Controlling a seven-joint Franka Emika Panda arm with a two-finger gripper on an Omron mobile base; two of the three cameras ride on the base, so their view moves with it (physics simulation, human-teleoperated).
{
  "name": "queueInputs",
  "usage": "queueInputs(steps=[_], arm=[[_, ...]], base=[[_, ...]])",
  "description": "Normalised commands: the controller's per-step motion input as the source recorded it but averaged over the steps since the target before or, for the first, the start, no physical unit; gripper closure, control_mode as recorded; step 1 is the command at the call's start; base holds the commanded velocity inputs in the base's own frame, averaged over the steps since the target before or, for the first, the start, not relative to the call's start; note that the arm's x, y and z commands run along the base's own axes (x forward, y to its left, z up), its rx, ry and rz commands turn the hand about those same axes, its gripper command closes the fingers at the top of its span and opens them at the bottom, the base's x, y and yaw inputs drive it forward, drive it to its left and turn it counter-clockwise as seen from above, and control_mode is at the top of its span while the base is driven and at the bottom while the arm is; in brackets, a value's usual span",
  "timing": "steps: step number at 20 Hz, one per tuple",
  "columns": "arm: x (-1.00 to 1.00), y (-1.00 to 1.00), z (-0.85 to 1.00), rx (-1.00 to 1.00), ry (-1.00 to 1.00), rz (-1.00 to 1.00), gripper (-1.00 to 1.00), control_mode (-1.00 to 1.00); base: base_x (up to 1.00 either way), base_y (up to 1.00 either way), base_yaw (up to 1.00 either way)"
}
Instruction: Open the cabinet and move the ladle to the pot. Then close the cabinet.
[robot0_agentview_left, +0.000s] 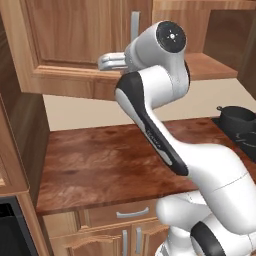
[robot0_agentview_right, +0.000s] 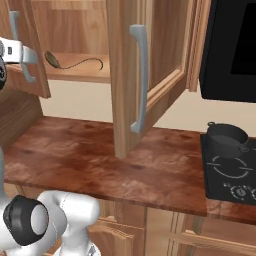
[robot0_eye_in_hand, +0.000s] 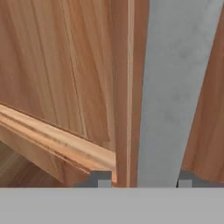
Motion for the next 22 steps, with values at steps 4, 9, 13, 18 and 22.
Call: queueInputs(steps=[4, 9, 13, 18, 22], arm=[[-1.0, 0.92, 0.0, 0.0, 0.0, 0.03, 1.0, -1.0], [-1.0, 0.96, 0.0, 0.0, 0.0, 0.03, 1.0, -1.0], [-0.88, 0.93, -0.05, 0.0, 0.0, 0.04, 1.0, -1.0], [-0.47, 0.6, -0.07, 0.0, 0.01, 0.02, -1.0, -1.0], [-0.21, -0.02, -0.02, 0.0, 0.01, 0.0, -1.0, -1.0]], base=[[0.0, 0.0, 0.0], [0.0, 0.0, 0.0], [0.0, 0.0, 0.0], [0.0, 0.0, 0.0], [0.0, 0.0, 0.0]])
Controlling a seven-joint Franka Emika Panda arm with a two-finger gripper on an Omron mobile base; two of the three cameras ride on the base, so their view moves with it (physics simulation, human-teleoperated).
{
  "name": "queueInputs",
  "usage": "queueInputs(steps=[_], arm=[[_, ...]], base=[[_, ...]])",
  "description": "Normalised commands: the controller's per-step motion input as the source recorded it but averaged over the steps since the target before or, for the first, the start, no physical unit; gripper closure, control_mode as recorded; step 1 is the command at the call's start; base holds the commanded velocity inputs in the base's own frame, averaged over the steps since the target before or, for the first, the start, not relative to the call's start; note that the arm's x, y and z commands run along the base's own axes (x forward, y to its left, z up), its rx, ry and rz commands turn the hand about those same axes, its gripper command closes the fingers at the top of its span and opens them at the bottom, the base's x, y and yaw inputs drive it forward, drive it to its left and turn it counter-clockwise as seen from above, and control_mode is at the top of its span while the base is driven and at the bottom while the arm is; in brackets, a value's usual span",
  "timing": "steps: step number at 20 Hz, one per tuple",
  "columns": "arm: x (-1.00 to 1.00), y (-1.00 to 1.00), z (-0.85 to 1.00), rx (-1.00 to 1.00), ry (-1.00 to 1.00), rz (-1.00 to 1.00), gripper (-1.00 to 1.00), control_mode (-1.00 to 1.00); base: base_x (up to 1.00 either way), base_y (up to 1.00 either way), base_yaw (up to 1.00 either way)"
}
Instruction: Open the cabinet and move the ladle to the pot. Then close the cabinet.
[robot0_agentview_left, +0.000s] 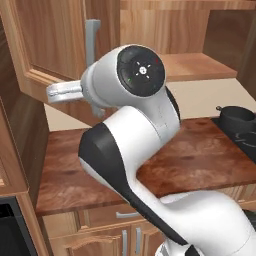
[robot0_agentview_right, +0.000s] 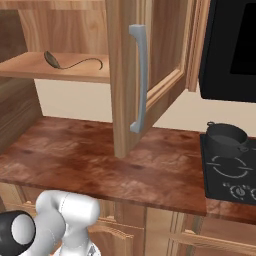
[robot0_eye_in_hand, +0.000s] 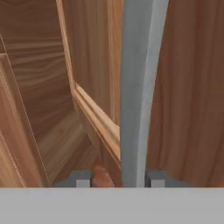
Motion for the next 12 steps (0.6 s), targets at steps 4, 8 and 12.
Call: queueInputs(steps=[4, 8, 12], arm=[[-0.64, -0.77, 0.01, 0.03, 0.01, 0.0, -1.0, -1.0], [-0.95, -1.0, 0.13, 0.1, 0.0, 0.0, -1.0, -1.0], [-0.67, -1.0, 0.16, 0.13, 0.01, 0.0, -1.0, -1.0]], base=[[0.0, 0.0, 0.0], [0.0, 0.0, 0.0], [0.0, 0.0, 0.0]])
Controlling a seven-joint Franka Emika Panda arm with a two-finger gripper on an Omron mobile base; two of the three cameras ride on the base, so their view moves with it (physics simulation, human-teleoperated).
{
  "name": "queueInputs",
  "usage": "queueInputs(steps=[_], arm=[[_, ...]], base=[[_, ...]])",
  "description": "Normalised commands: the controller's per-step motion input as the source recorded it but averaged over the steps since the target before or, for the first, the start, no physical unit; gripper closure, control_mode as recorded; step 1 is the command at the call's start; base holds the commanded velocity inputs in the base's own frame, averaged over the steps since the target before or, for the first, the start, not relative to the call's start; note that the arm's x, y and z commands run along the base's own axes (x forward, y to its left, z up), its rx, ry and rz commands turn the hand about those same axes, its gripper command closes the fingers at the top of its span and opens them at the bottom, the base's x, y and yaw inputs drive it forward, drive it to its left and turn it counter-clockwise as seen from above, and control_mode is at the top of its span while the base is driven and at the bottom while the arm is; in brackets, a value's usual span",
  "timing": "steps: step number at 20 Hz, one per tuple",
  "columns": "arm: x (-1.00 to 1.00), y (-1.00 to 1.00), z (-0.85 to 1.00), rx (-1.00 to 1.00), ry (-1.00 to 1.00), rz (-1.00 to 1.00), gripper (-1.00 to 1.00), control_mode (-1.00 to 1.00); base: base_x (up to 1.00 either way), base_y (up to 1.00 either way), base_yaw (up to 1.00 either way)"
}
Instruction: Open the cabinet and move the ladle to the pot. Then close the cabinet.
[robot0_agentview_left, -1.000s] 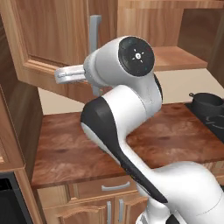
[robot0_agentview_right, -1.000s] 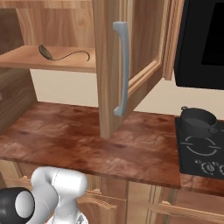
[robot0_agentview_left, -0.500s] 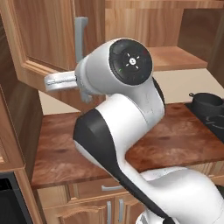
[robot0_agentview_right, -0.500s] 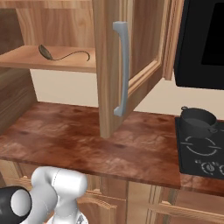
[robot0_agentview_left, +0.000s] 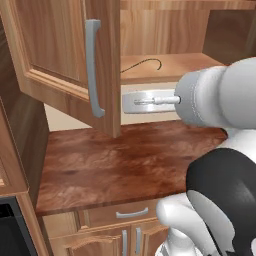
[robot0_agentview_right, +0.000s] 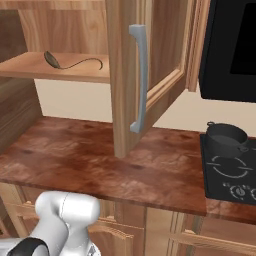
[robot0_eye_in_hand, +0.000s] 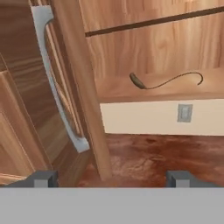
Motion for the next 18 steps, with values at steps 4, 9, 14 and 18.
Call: queueInputs(steps=[4, 9, 14, 18], arm=[[-0.02, -1.0, 0.03, 0.19, 0.01, 0.01, -1.0, -1.0], [0.6, -0.81, 0.0, 0.3, 0.06, 0.08, -1.0, -1.0], [0.79, -0.33, -0.13, 0.29, 0.09, 0.14, -1.0, -1.0], [0.52, 0.08, -0.39, 0.21, 0.08, 0.14, -1.0, -1.0]], base=[[0.0, 0.0, 0.0], [0.0, 0.0, 0.0], [0.0, 0.0, 0.0], [0.0, 0.0, 0.0]])
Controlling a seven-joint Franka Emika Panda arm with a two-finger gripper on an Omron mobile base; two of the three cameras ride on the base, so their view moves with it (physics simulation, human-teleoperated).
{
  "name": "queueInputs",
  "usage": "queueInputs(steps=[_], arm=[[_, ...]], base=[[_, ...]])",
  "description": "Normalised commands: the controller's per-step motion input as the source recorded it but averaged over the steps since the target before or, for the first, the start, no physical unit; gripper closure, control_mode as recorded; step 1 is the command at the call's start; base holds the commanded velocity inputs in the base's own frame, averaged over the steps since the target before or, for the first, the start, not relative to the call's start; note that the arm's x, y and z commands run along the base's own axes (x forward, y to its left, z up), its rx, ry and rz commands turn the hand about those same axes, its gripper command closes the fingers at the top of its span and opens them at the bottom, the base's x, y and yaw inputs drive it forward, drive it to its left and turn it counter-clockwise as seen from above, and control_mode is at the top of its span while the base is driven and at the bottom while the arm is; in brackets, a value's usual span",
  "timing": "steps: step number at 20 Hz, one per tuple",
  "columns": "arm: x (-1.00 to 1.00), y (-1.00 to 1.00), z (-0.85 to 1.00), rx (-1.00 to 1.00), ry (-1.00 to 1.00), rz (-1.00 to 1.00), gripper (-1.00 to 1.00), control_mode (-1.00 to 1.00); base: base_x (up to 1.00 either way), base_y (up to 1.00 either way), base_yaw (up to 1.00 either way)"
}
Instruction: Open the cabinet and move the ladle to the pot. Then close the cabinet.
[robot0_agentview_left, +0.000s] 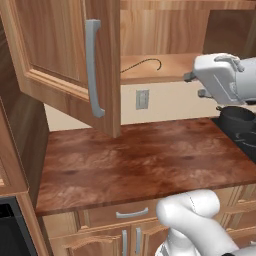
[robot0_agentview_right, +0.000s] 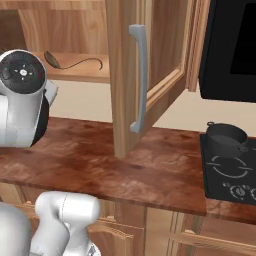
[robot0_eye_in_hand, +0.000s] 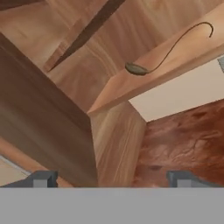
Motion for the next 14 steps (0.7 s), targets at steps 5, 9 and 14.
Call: queueInputs(steps=[5, 9, 14], arm=[[0.52, 0.46, -0.44, 0.16, 0.1, 0.12, -1.0, -1.0], [0.64, 0.57, -0.24, 0.11, 0.1, 0.11, -1.0, -1.0], [0.58, 0.53, -0.03, 0.11, 0.13, 0.11, -1.0, -1.0]], base=[[0.0, 0.0, 0.0], [0.0, 0.0, 0.0], [0.0, 0.0, 0.0]])
